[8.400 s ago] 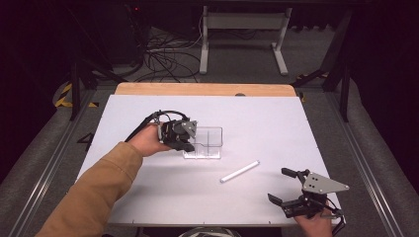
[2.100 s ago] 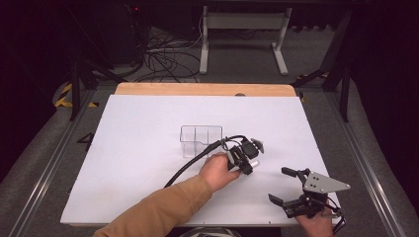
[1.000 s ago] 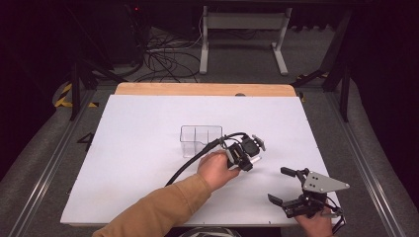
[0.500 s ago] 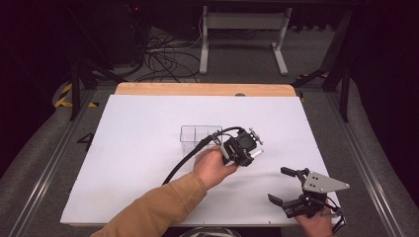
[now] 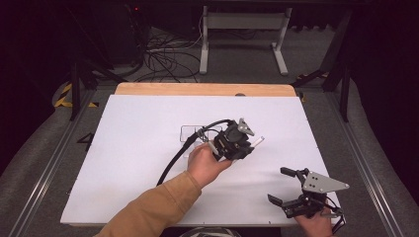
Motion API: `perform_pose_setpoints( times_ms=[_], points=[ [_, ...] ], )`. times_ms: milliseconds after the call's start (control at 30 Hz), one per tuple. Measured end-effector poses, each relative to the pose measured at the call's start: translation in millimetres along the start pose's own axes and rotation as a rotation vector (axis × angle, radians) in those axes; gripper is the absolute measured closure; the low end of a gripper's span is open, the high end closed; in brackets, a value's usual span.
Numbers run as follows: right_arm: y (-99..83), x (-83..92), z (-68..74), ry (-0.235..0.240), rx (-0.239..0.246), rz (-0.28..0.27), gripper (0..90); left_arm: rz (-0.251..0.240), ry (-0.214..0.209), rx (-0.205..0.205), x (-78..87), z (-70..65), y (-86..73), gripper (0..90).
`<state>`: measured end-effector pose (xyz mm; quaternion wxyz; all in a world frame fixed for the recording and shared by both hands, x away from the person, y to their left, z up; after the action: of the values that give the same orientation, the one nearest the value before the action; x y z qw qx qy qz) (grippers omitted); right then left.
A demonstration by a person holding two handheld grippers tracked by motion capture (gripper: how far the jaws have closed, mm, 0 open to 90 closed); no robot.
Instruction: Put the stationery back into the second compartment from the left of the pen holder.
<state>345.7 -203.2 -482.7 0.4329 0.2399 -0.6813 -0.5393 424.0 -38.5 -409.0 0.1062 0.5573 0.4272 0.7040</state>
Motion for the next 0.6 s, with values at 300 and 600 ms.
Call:
perform_pose_setpoints(
  times_ms=[300, 600],
  points=[
    [0.0, -0.2, 0.1, 0.001, 0.002, 0.0, 4.2, -0.127, -0.033, 0.055, 17.0, 10.1, 2.4, 78.7],
    [0.0, -0.3, 0.1, 0.001, 0.001, 0.0, 4.2, -0.263, -0.02, 0.08, 36.9, 20.1, 5.3, 78.7]
  ],
)
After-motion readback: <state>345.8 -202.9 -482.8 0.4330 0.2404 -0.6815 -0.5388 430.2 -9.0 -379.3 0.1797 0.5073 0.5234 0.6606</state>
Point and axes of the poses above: each handheld gripper's, and its own axes: x roughly backward along the jaws, y roughly out of its top, z roughly to its left, the point moved 7 cm from there along -x, roughly forward along the jaws
